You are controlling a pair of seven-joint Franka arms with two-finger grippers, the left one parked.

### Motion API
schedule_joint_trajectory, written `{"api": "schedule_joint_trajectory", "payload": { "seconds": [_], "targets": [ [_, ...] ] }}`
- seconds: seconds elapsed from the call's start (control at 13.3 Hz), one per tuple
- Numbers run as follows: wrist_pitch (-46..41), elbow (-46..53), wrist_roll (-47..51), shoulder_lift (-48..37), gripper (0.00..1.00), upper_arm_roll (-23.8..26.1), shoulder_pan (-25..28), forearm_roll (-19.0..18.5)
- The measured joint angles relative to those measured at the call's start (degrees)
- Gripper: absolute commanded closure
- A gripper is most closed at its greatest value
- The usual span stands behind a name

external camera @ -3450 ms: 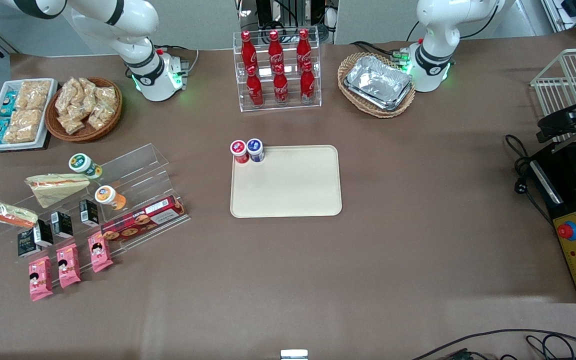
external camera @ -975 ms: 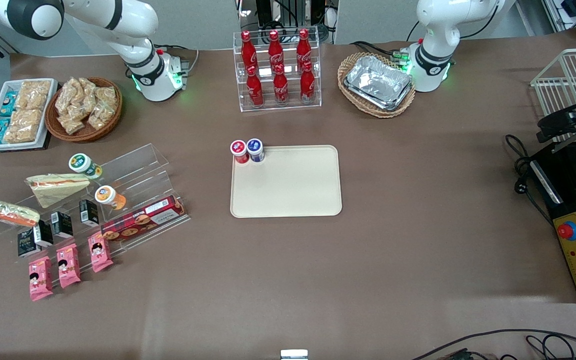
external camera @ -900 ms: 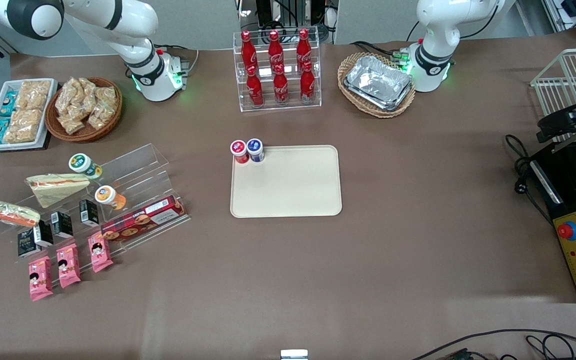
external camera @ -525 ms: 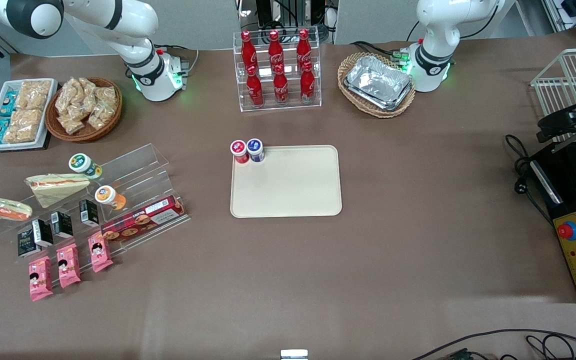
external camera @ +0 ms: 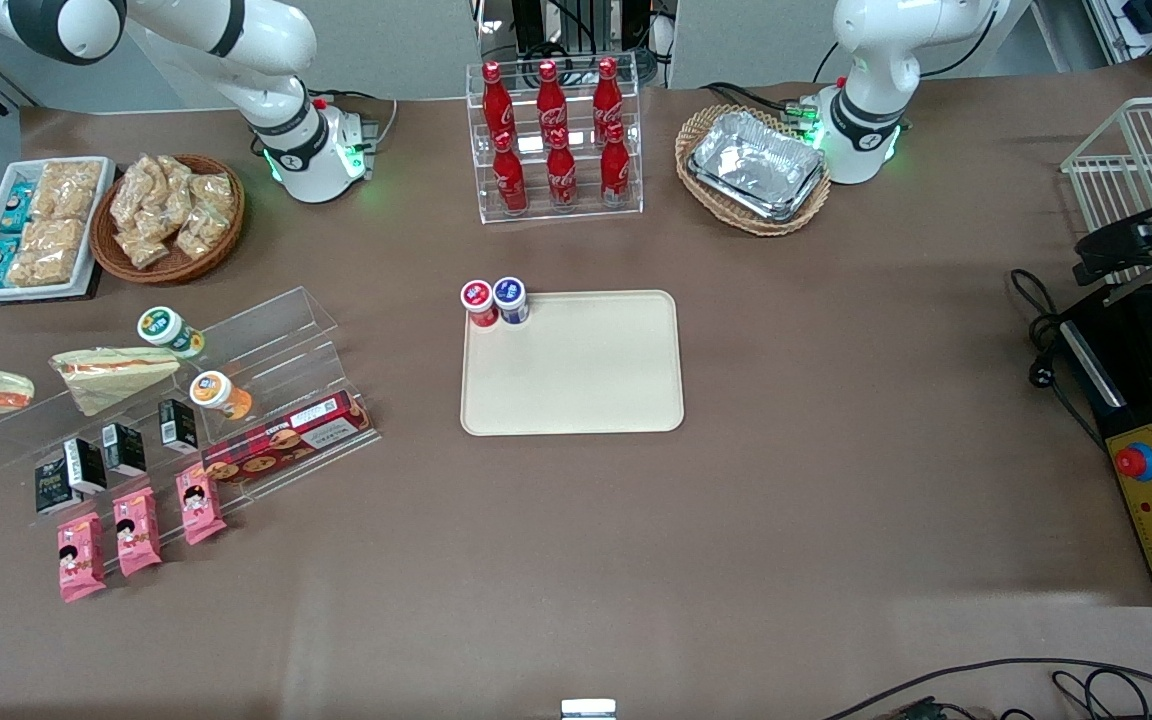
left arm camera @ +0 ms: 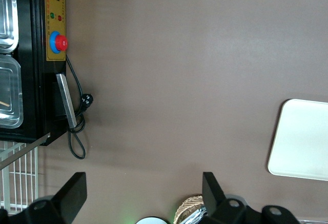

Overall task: Place sandwich on tray
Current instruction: 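Carry the held sandwich over to the cream tray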

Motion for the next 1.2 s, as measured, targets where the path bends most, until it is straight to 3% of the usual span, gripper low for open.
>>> {"api": "schedule_joint_trajectory", "payload": {
  "seconds": [0.22,0.9,1.2],
  "targets": [
    [-2.3,1.1,-0.2,-2.8,0.85,1.6,4.3,0.0],
    [-3.5,1.1,21.6,-4.8,0.84,2.4,32.8,0.3],
    [-2.8,0.6,27.0,-2.2,0.84,2.5,41.5,5.4]
  ]
}}
